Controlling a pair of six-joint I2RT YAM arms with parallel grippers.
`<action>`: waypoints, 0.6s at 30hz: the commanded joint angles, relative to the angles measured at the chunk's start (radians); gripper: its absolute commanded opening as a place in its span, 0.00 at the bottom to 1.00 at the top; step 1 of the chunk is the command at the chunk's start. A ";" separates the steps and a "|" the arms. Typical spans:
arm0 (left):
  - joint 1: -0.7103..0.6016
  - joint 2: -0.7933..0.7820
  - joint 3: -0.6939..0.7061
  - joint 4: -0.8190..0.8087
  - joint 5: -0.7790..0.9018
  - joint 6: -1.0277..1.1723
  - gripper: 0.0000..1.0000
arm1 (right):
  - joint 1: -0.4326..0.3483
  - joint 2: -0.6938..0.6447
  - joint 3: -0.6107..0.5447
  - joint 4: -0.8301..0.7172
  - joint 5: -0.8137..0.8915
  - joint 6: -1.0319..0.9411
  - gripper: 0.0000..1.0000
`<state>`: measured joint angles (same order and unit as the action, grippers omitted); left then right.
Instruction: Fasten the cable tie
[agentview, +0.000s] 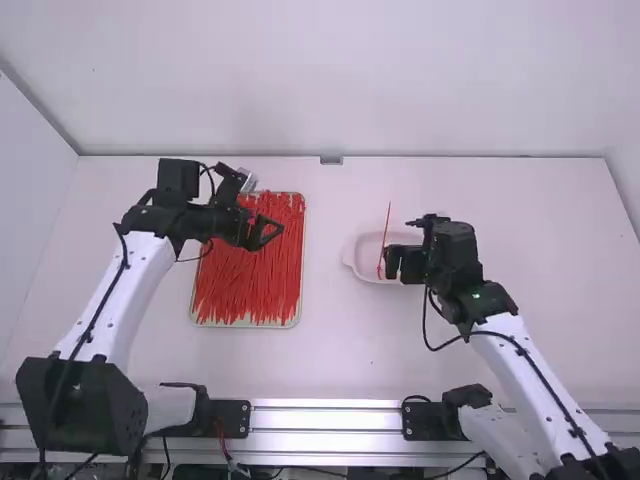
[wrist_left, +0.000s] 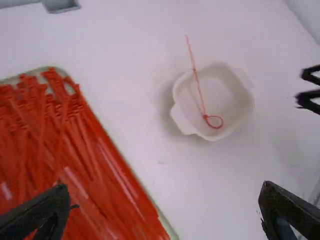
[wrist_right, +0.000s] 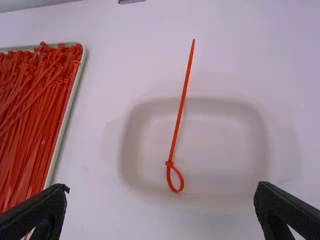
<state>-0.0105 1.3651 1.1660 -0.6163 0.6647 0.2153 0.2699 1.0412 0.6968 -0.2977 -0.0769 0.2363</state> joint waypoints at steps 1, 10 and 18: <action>0.004 -0.037 0.011 -0.008 -0.133 -0.103 0.99 | 0.016 -0.037 0.027 -0.010 0.006 0.005 1.00; 0.003 -0.044 0.011 -0.044 -0.193 -0.167 0.99 | 0.071 -0.066 0.027 -0.023 0.056 0.005 1.00; 0.004 -0.044 0.011 -0.050 -0.183 -0.167 0.99 | 0.053 -0.067 0.027 -0.024 0.051 0.006 1.00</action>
<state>-0.0105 1.3388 1.1660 -0.6632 0.4736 0.0509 0.3302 0.9886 0.6968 -0.3176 -0.0311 0.2367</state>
